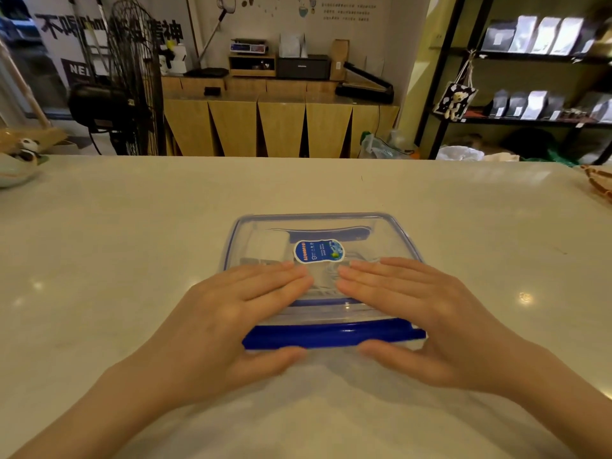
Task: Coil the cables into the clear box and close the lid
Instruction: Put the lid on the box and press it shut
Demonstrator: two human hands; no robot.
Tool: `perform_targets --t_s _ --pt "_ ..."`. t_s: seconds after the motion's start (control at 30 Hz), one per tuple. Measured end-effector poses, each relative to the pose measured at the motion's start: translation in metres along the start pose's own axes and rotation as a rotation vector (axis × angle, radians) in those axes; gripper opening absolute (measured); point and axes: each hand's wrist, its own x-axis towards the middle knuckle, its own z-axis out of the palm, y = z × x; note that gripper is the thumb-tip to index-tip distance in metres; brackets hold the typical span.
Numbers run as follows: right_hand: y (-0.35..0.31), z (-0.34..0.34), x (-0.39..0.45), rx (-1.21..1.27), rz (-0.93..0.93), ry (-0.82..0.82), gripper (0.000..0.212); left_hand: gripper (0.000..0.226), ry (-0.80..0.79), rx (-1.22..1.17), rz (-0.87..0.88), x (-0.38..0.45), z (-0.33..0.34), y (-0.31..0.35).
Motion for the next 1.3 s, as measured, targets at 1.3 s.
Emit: perform_targets --t_s 1.3 --pt "0.077 0.01 0.114 0.272 0.636 -0.486 0.062 0.055 -0.441 -0.367 -0.694 0.12 0.018 -0.079"
